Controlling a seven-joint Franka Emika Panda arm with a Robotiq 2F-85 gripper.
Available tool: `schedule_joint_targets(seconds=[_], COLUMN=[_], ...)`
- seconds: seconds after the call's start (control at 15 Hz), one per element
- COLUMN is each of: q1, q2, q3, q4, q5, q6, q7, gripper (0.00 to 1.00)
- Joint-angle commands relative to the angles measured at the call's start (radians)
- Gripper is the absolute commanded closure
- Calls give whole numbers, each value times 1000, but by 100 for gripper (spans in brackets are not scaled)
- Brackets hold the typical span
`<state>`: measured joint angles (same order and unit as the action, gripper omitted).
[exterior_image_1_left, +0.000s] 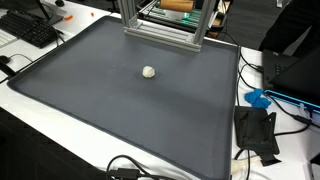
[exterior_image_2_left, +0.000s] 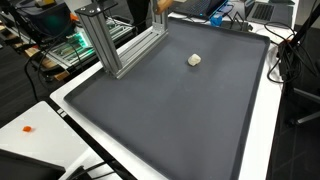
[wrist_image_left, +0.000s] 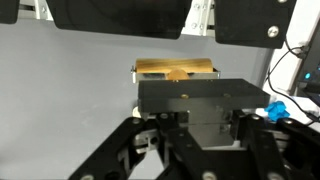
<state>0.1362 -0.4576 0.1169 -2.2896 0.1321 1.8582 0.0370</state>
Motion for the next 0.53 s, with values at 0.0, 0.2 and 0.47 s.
schedule_joint_targets(seconds=[0.0, 0.2, 0.47], q1=[1, 4, 1], q2=[23, 62, 72], q3=[2, 3, 5], q4=[9, 8, 4], q5=[11, 17, 2], q6=[92, 172, 164], q7=[-10, -11, 0], gripper=[76, 76, 51])
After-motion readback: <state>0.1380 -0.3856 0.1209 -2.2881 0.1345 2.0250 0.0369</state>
